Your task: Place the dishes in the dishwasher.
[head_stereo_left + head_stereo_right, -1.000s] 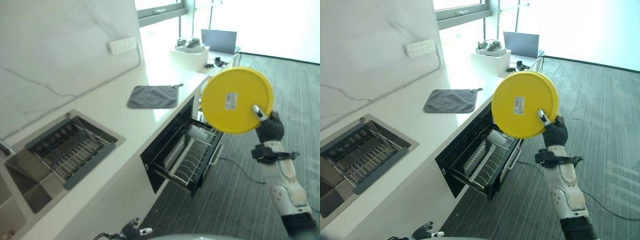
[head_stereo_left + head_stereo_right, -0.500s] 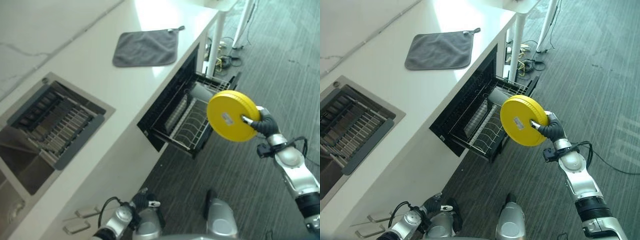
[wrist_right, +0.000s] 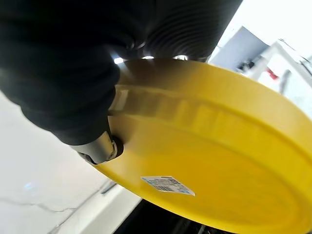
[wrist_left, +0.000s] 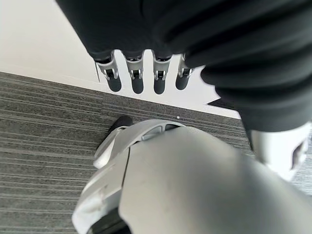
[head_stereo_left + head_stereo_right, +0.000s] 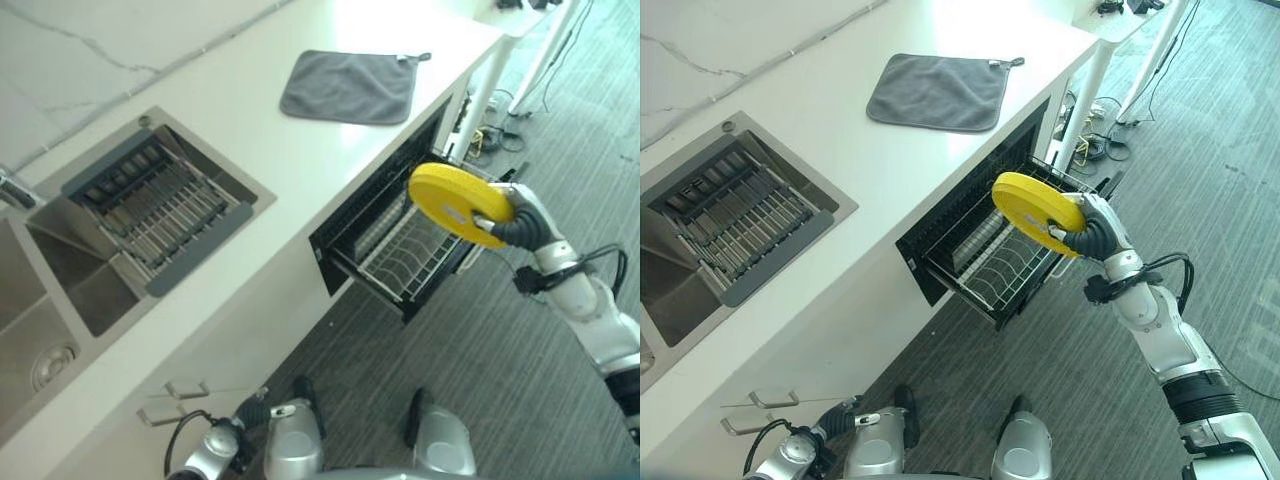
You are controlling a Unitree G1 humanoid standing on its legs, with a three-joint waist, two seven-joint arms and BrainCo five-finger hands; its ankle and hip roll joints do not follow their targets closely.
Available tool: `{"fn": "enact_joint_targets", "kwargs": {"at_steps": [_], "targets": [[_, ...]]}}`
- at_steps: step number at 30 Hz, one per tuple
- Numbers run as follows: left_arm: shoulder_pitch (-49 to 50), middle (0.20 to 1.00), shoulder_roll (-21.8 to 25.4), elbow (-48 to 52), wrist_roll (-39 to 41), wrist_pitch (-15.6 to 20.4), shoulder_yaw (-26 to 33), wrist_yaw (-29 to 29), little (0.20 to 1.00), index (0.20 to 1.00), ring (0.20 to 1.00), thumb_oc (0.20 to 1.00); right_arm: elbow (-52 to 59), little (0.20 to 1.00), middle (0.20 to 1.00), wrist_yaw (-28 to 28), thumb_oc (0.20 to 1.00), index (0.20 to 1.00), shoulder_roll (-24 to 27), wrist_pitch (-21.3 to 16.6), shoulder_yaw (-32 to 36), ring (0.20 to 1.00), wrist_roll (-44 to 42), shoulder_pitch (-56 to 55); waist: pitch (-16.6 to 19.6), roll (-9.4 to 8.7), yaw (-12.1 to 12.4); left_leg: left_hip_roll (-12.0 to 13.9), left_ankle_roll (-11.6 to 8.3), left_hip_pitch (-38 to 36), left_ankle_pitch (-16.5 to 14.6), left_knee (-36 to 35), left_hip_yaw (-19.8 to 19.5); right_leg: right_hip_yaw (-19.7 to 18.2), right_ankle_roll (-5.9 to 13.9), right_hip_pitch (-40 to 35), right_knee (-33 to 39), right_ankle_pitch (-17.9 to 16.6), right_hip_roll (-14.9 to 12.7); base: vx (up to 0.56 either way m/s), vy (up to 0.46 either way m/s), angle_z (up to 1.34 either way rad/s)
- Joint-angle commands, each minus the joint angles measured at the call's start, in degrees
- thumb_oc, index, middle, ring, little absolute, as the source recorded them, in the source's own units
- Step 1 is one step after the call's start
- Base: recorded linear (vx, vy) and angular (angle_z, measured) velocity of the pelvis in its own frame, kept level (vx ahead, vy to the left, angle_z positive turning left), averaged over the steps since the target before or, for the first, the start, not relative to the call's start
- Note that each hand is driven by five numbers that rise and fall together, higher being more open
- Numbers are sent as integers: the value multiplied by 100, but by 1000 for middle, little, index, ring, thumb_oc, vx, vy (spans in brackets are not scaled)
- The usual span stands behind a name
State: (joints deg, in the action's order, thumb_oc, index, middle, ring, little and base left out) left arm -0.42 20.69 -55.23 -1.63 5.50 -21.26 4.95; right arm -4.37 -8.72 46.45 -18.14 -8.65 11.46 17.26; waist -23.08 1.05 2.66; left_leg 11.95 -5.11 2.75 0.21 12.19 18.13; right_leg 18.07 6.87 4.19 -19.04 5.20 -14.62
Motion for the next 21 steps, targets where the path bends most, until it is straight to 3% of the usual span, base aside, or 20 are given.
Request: {"fn": "enact_joint_targets", "kwargs": {"at_steps": [1, 5, 6, 10, 14, 21], "targets": [[303, 1000, 119, 53, -263, 75, -16, 110, 1000, 1000, 1000, 1000, 377, 200, 200, -147, 200, 200, 238, -219, 12, 200, 291, 590, 273, -120, 159, -75, 149, 77, -265, 362, -376, 209, 44, -99, -283, 91, -85, 96, -2, 7], [324, 1000, 276, 135, -295, 129, -77, 189, 1000, 1000, 1000, 1000, 27, 200, 200, 25, 200, 200, 714, -241, -463, 200, 977, 1024, 254, -178, 340, -41, 146, 91, -255, 405, -402, 334, 61, -198, -262, 76, -106, 82, -38, 8], [321, 1000, 312, 146, -297, 130, -89, 199, 1000, 1000, 1000, 1000, -12, 200, 200, 56, 200, 200, 773, -236, -521, 200, 1039, 1074, 247, -192, 364, -40, 98, 63, -376, 457, -467, 281, 125, -227, -327, 183, -106, 94, -100, 15], [131, 1000, 616, 301, -210, 181, -234, 270, 1000, 1000, 1000, 1000, -653, 200, 200, -190, 200, 200, 1076, -328, -1197, 200, 1361, 1809, 50, -230, 575, 11, 127, 371, -401, 704, -589, 390, 122, -78, -514, 185, -117, -42, -74, 12], [-234, 1000, 831, 502, 0, 258, -456, 236, 1000, 1000, 1000, 1000, -1550, 200, 200, -561, 200, 200, 1098, -375, -1968, 200, 1444, 2838, -223, -254, 749, 23, 178, 867, -454, 974, -725, 482, 96, 288, -737, 184, -141, -185, -66, 14], [-617, 1000, 912, 638, 242, 299, -684, 17, 1000, 1000, 1000, 1000, -2545, 200, 200, -913, 200, 200, 905, -554, -2626, 200, 1399, 3607, -460, -246, 896, -55, 239, 1300, -457, 1142, -886, 503, 84, 660, -948, 185, -160, -88, -6, 6]]}}
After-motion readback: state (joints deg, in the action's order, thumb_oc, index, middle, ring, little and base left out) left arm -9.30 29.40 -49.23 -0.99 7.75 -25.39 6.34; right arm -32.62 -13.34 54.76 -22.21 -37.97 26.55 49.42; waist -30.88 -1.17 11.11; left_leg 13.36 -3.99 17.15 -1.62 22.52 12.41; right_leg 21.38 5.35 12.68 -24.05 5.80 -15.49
